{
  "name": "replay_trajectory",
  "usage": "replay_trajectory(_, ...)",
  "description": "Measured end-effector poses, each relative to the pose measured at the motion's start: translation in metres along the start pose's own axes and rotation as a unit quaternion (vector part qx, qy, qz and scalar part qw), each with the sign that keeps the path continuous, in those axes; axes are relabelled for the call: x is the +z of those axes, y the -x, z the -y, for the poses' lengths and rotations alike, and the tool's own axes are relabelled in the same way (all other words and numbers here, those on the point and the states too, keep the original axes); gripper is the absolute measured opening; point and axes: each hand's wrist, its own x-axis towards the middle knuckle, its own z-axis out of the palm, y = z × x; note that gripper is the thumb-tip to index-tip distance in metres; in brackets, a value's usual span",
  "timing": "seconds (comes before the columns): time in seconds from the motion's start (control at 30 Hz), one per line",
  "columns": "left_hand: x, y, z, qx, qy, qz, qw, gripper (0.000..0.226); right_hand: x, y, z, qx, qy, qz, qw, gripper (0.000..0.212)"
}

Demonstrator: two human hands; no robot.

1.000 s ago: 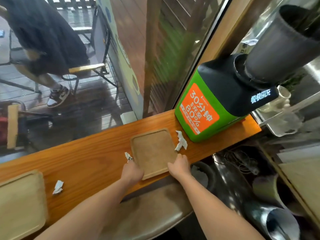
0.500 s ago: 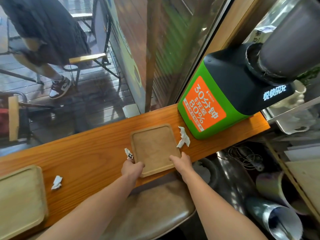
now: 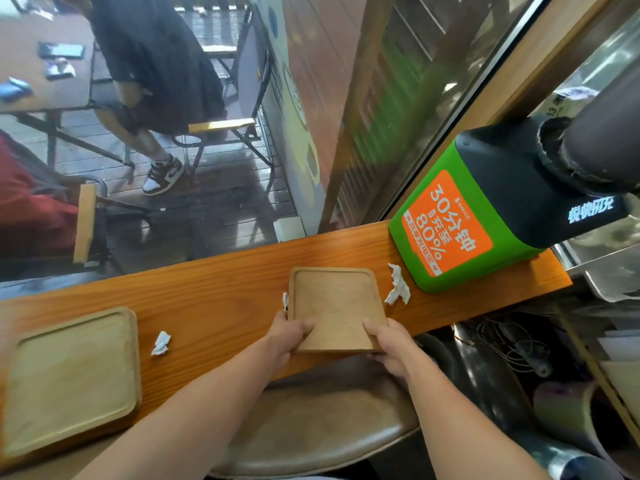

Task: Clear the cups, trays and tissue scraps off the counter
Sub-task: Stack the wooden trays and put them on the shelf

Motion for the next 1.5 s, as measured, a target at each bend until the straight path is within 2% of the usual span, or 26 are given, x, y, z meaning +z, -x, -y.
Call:
replay_trajectory(0.17, -0.037, 0.015, -0.002, 0.056, 0.018, 0.02, 0.998, 0.063, 0.028, 0.028, 0.01, -0.064, 0.007, 0.013, 0.998, 0.029)
replay_trajectory(0.33, -0.108, 0.034, 0.0, 0.089, 0.04, 0.005, 0.995, 0.044, 0.093, 0.055, 0.016, -0.09, 0.033, 0.042, 0.995, 0.035)
replay_trajectory(0.5, -0.211, 0.051, 0.022, 0.105, 0.064, -0.064, 0.99, 0.039, 0.194, 0.084, 0.002, -0.11, 0.081, 0.087, 0.987, 0.036)
replay_trajectory(0.63, -0.295, 0.061, 0.048, 0.091, 0.091, -0.1, 0.987, 0.045, 0.273, 0.105, -0.016, -0.11, 0.137, 0.122, 0.977, 0.032)
replay_trajectory(0.8, -0.372, 0.069, 0.075, 0.071, 0.131, -0.108, 0.983, 0.055, 0.344, 0.125, -0.039, -0.098, 0.161, 0.153, 0.97, 0.025)
replay_trajectory(1.07, -0.424, 0.062, 0.103, 0.05, 0.154, -0.107, 0.981, 0.067, 0.392, 0.14, -0.057, -0.085, 0.179, 0.171, 0.965, 0.014)
replay_trajectory(1.27, -0.442, 0.053, 0.116, 0.038, 0.14, -0.109, 0.983, 0.065, 0.408, 0.139, -0.068, -0.077, 0.197, 0.156, 0.965, 0.027)
replay_trajectory(1.4, -0.454, 0.042, 0.126, 0.031, 0.108, -0.138, 0.984, 0.065, 0.418, 0.13, -0.076, -0.079, 0.268, 0.133, 0.951, 0.035)
replay_trajectory(1.5, -0.456, 0.037, 0.131, 0.03, 0.052, -0.164, 0.985, 0.052, 0.426, 0.129, -0.08, -0.081, 0.338, 0.109, 0.931, 0.04)
